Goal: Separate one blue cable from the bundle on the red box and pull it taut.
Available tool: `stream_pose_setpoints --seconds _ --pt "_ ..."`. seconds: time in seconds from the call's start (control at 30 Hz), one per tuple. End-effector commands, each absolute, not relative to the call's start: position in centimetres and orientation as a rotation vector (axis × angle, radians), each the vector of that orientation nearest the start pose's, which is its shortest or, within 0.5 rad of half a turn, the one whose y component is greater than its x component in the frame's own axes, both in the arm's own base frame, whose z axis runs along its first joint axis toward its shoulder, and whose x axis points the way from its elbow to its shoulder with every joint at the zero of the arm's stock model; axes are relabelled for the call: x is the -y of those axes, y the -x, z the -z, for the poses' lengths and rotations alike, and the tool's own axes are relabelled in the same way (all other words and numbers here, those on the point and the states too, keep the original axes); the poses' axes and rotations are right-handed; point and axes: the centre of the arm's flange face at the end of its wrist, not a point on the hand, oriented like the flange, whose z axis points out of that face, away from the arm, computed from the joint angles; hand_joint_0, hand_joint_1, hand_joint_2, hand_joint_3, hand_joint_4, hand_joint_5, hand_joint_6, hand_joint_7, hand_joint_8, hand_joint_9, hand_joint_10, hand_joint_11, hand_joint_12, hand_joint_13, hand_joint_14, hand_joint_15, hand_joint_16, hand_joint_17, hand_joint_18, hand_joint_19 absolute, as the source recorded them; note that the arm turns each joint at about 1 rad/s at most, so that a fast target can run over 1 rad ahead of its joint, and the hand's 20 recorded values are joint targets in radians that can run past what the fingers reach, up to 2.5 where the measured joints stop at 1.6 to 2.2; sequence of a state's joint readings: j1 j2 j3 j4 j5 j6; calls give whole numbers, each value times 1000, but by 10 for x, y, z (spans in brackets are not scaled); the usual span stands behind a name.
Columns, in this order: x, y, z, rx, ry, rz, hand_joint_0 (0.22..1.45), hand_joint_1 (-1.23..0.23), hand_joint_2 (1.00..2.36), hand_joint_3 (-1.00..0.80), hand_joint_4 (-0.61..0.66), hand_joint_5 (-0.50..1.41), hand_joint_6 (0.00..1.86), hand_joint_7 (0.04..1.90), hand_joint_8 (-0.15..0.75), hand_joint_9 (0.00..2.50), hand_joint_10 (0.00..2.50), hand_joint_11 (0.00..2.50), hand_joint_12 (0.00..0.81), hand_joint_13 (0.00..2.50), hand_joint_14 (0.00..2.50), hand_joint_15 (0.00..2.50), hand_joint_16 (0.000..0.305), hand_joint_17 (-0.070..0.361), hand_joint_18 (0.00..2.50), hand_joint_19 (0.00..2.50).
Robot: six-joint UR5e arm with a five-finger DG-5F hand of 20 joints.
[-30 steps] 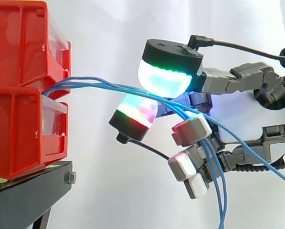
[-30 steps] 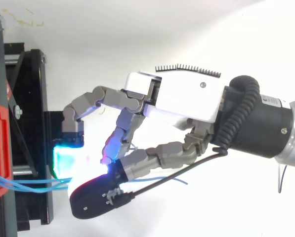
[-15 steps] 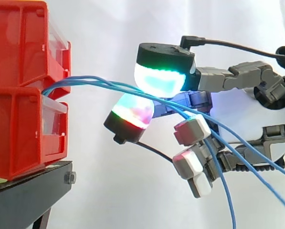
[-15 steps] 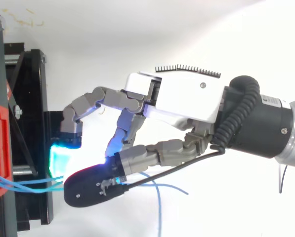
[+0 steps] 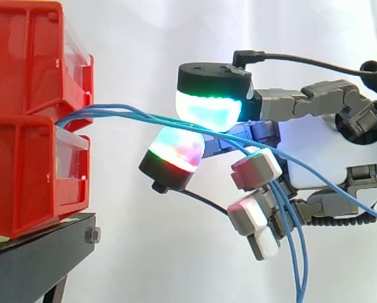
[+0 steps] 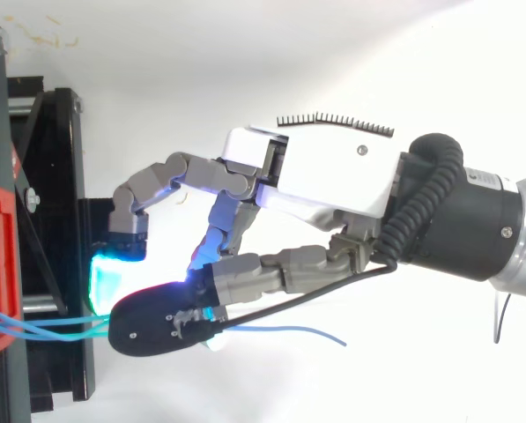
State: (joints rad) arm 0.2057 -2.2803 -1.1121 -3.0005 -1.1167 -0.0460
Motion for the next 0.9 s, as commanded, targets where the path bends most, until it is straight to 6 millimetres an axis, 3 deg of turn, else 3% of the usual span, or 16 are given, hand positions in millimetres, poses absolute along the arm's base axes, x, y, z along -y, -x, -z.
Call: stream_pose_setpoints --seconds 0.0,0.1,0.2,0.43,0.5,0.57,0.7,0.87 --pt "23 -755 -279 -1139 -1334 -915 573 -694 1008 -198 72 -87 815 985 340 1470 12 822 448 1222 16 631 55 125 1148 488" --pt "23 -755 -279 -1140 -1333 -916 560 -661 1006 -256 88 -90 826 980 338 1478 9 817 449 1225 17 632 57 128 1159 476" --pt "23 -755 -278 -1144 -1334 -915 533 -540 1002 -438 72 -78 813 1020 328 1499 13 837 436 1211 18 642 54 121 1112 515" --pt "23 -755 -279 -1144 -1334 -915 504 -497 1000 -500 71 -72 804 1054 338 1506 14 842 435 1207 19 651 53 120 1091 531" --pt "23 -755 -279 -1143 -1335 -916 492 -512 1000 -500 72 -72 804 1061 337 1507 14 853 439 1208 18 649 54 122 1095 521" --pt "22 -755 -279 -1144 -1334 -917 496 -664 1000 -500 59 -90 824 1056 313 1468 15 877 416 1179 20 662 49 110 1040 562" --pt "23 -756 -279 -1143 -1335 -916 552 -814 1000 -500 65 -117 857 1023 310 1413 16 913 403 1157 21 657 45 100 1021 571" --pt "23 -755 -278 -1144 -1336 -915 628 -853 1000 -500 29 -133 881 1058 310 1391 15 949 390 1153 21 665 42 94 1031 571"
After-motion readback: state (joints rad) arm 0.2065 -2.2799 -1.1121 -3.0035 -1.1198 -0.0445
